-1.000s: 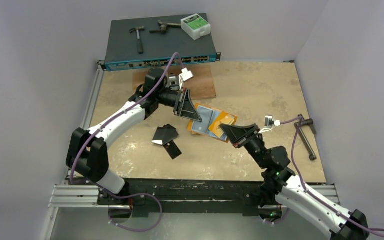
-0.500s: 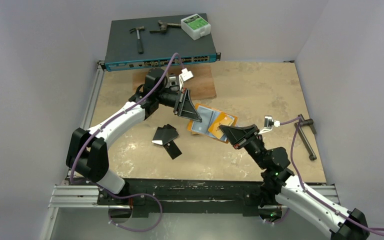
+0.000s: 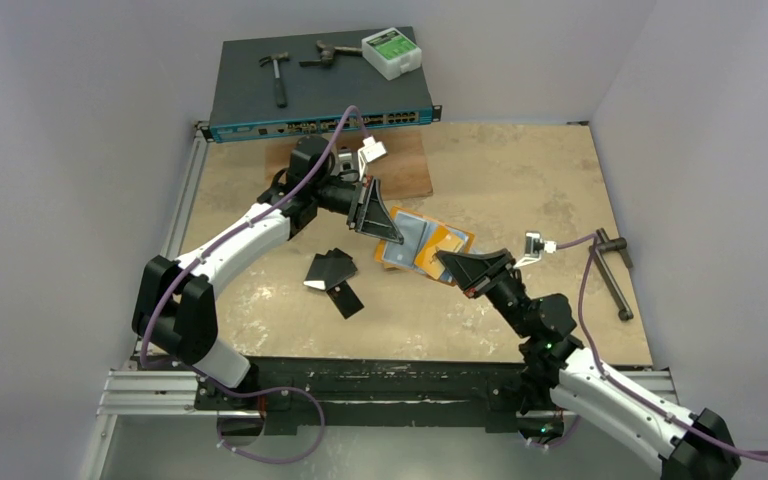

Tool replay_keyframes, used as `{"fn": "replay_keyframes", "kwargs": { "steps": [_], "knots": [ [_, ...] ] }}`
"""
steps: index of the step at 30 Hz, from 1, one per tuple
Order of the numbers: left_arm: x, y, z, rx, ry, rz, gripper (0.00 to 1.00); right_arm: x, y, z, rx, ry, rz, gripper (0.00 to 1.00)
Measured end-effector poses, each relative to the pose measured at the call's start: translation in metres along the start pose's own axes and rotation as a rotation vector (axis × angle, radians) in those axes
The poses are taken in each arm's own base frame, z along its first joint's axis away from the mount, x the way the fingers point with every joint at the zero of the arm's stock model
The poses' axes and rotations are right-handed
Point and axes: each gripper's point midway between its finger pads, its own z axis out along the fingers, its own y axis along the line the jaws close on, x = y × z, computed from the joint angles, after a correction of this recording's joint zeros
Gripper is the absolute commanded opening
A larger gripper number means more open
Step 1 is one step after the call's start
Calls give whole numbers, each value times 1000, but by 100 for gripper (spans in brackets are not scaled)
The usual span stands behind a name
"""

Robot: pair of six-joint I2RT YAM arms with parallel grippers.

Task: Put the credit cards into the card holder
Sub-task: Insert the credit card into the card holder.

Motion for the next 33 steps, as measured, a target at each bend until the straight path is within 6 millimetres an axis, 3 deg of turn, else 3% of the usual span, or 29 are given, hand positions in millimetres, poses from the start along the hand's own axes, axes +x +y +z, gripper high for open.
{"fn": "replay_keyframes", "kwargs": {
  "steps": [33],
  "knots": [
    [2, 2, 0, -1, 1, -12, 1, -1, 3, 0, -32, -22, 36, 0]
  ]
}}
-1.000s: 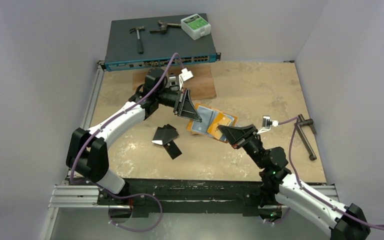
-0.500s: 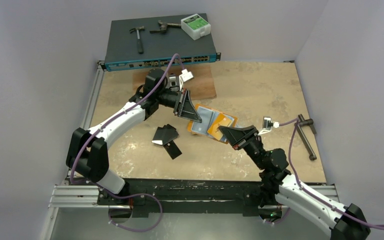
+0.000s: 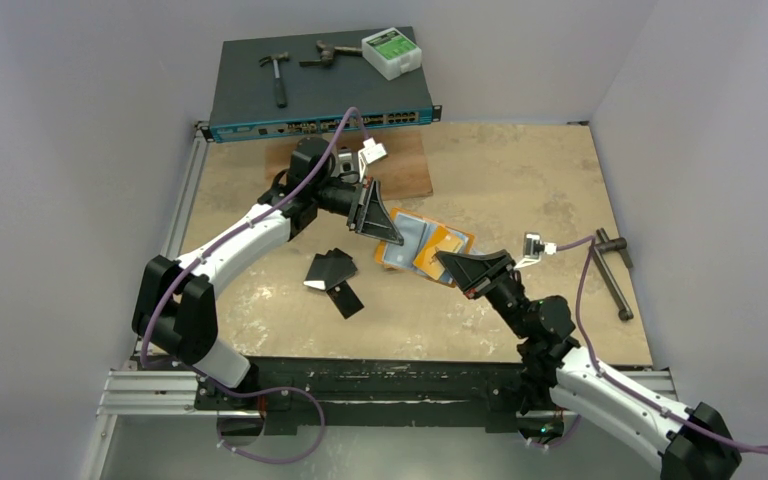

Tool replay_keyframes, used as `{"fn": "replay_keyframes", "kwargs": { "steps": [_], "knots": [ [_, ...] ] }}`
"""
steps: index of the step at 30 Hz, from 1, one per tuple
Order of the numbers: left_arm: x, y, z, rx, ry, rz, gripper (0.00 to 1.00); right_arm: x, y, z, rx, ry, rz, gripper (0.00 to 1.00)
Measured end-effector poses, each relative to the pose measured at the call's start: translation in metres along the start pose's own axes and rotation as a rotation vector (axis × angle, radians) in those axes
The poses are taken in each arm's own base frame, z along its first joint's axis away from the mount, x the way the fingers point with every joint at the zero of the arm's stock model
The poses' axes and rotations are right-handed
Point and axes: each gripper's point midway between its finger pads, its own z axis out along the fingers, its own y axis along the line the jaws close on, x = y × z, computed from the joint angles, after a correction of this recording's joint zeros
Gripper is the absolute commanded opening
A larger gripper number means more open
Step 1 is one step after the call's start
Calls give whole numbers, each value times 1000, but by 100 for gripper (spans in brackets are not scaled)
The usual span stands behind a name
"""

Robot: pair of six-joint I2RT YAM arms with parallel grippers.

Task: Put the credit cards into the card holder
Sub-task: Insert the credit card into the card holder.

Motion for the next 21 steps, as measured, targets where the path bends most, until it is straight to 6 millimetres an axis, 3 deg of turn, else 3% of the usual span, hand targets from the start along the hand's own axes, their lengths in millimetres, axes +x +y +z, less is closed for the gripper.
{"fn": "replay_keyframes", "kwargs": {
  "steps": [21],
  "knots": [
    [0, 0, 0, -1, -1, -1, 1, 1, -2, 2, 3, 2, -4, 0]
  ]
}}
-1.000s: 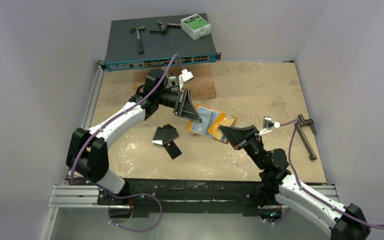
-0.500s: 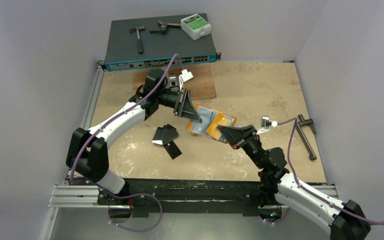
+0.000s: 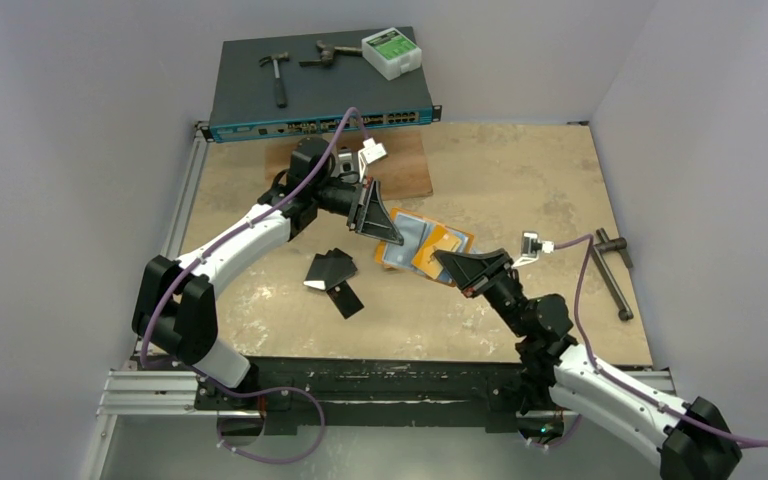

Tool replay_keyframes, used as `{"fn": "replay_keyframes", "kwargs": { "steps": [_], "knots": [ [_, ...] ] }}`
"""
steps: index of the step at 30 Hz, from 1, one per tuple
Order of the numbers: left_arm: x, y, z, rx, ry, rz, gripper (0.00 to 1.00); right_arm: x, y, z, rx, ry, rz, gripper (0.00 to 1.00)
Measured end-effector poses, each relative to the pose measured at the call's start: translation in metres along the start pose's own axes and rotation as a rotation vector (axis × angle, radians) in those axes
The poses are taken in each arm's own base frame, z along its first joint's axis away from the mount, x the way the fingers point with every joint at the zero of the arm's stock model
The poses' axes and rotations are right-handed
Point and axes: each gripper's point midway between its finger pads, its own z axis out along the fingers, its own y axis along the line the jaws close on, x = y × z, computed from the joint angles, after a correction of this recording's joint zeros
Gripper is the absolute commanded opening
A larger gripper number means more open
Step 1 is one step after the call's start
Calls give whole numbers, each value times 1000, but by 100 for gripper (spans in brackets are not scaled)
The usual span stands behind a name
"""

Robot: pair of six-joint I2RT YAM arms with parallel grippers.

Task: Put the credit cards into the card holder
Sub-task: Insert the credit card into the card holder.

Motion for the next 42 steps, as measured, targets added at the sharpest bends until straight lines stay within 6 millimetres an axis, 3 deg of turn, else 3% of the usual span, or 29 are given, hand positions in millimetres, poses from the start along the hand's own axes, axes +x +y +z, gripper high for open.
{"fn": "replay_keyframes", "kwargs": {
  "steps": [10, 21, 42],
  "knots": [
    [-2, 1, 0, -9, -10, 8, 1, 4, -5, 11, 14, 14, 1, 0],
    [-3, 1, 0, -7, -12, 10, 1, 5, 1, 9, -8, 27, 1, 0],
    [1, 3, 0, -8, -9, 7, 1, 18, -5, 11, 5, 87, 1, 0]
  ]
}}
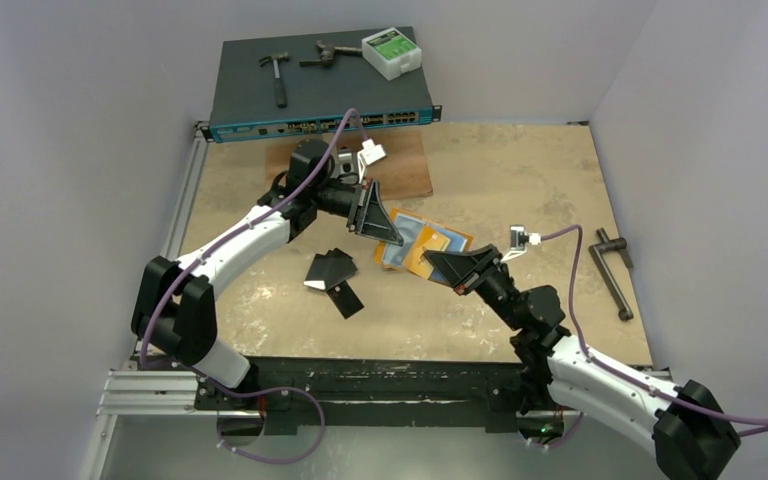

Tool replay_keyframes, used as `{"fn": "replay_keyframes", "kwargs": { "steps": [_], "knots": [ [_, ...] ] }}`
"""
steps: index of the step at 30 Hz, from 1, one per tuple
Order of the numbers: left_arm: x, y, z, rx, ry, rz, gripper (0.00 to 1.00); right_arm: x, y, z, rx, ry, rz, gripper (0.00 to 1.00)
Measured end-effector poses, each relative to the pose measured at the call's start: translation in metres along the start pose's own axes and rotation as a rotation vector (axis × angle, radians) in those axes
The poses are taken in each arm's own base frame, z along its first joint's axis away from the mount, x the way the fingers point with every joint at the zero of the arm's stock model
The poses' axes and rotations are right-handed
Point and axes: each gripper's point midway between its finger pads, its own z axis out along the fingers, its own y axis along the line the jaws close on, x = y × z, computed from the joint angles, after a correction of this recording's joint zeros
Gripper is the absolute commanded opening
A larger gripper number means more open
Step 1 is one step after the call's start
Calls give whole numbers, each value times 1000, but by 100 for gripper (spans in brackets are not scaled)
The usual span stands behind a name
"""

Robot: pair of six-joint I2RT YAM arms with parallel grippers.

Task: Put the credit cards into the card holder
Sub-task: Insert the credit card into the card holder.

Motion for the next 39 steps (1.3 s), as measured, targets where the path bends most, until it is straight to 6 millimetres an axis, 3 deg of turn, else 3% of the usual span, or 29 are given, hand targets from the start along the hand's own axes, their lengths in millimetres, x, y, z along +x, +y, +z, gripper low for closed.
{"fn": "replay_keyframes", "kwargs": {
  "steps": [25, 39],
  "knots": [
    [12, 4, -3, -31, 20, 26, 5, 13, -2, 4, -15, 58, 4, 0],
    [4, -5, 3, 11, -6, 29, 10, 7, 7, 7, -45, 42, 0, 0]
  ]
}}
